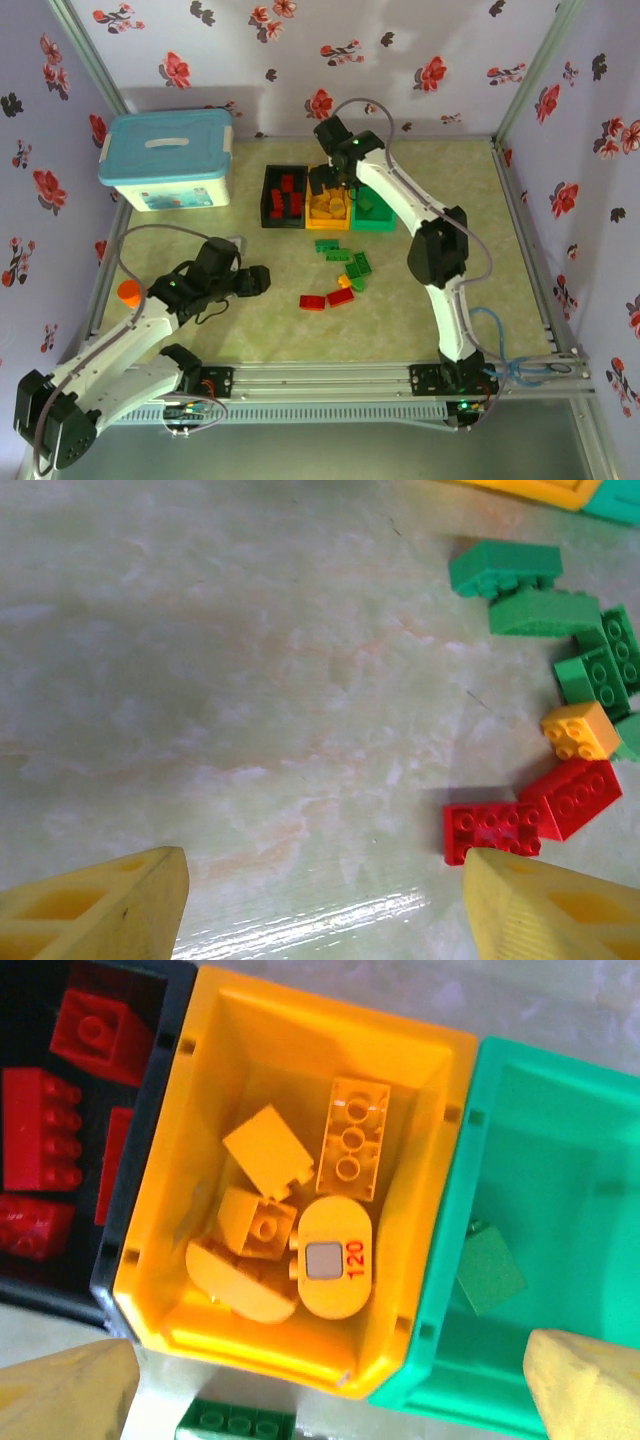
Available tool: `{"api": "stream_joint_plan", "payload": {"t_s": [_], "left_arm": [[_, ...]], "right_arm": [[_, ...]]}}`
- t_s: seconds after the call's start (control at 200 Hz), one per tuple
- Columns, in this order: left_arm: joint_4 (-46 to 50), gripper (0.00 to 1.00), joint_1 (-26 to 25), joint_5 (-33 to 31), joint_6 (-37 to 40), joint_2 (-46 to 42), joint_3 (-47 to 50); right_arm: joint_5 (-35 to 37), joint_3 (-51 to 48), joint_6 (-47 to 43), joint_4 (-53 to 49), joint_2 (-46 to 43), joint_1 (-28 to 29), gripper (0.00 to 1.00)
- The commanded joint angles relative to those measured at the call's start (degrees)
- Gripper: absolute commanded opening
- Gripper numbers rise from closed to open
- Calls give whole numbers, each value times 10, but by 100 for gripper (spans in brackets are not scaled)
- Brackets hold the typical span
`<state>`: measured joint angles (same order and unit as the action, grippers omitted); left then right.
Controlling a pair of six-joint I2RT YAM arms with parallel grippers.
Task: Sort the legos into containers by color
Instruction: Place the lego in the container, then pick up the lego from the middle-left of the table.
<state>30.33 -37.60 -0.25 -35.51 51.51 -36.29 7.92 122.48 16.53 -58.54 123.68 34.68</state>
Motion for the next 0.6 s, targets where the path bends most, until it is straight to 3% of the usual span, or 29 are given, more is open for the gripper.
{"api": "stream_joint_plan", "payload": {"t_s": [0.0, 0.25, 0.595], "left_arm": [[-19, 73, -25, 9, 27, 27, -30], [-29, 73, -104, 11, 54, 125, -74], [-11, 74, -176, 12, 31, 331, -162]], "right_arm": [[-3, -78, 13, 69, -81, 8, 99], [-19, -251, 32, 138, -196, 9, 99], [-17, -399, 53, 180, -268, 9, 99]]}}
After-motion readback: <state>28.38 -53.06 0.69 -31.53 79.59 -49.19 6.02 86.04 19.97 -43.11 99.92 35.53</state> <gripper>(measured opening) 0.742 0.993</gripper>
